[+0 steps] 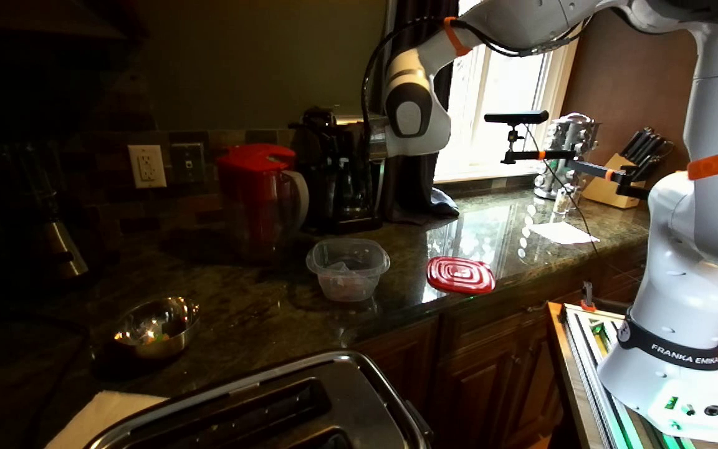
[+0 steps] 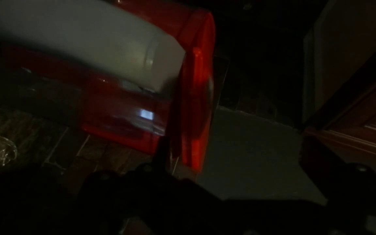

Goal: Remove the red lid from the jug.

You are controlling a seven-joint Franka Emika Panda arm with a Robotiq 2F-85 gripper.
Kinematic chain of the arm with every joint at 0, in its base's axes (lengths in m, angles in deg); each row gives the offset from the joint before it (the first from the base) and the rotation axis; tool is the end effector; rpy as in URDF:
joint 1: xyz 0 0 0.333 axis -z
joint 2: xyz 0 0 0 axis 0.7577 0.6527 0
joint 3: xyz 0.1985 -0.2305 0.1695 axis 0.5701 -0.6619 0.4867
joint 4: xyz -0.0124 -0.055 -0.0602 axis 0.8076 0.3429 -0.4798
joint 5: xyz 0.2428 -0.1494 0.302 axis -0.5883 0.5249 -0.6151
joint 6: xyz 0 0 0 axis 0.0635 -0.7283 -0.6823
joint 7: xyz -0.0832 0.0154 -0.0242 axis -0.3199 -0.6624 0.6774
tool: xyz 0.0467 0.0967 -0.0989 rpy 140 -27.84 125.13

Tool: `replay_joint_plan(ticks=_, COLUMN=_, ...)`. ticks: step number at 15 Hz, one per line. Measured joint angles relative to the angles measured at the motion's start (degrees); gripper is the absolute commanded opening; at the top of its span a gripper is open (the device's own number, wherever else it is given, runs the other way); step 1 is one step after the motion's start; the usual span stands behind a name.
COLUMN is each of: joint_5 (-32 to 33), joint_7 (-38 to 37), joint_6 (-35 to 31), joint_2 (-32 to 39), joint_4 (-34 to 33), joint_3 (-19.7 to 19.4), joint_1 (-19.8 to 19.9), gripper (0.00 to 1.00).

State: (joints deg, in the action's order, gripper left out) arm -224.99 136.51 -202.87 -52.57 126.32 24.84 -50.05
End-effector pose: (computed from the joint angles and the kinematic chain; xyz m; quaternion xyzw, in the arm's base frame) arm 0.6533 -0.0838 0.4157 -0.6451 0.3852 -0.4898 0.4423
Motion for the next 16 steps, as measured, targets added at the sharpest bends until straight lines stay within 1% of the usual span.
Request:
replay_joint_plan(ticks=3, joint_5=-1.0, joint_7=1.6, joint_6=0.0, joint_2=2.0, joint_4=-1.8, joint_3=0.1, joint_1=-0.2, gripper=1.00)
replay_joint_plan(ticks=7, joint_5=-1.1, joint_7=1.9, joint_6=0.0, joint_2=3.9, joint_4=-4.4, joint_3=-0.1, joint_1=0.3, gripper=1.00)
replay_joint_plan(ticks=11, joint_5=-1.1, joint_7=1.9, joint_6=0.0, joint_2=4.6, joint_4=-6.2, joint_3=-0.6, joint_1=0.8, gripper=1.00)
replay_joint_plan(ticks=16, joint_5=-1.1, joint_7=1.9, joint_6=0.0, joint_2=4.9, joint_4=-7.0, joint_3=-0.6, joint_1=1.0, gripper=1.00)
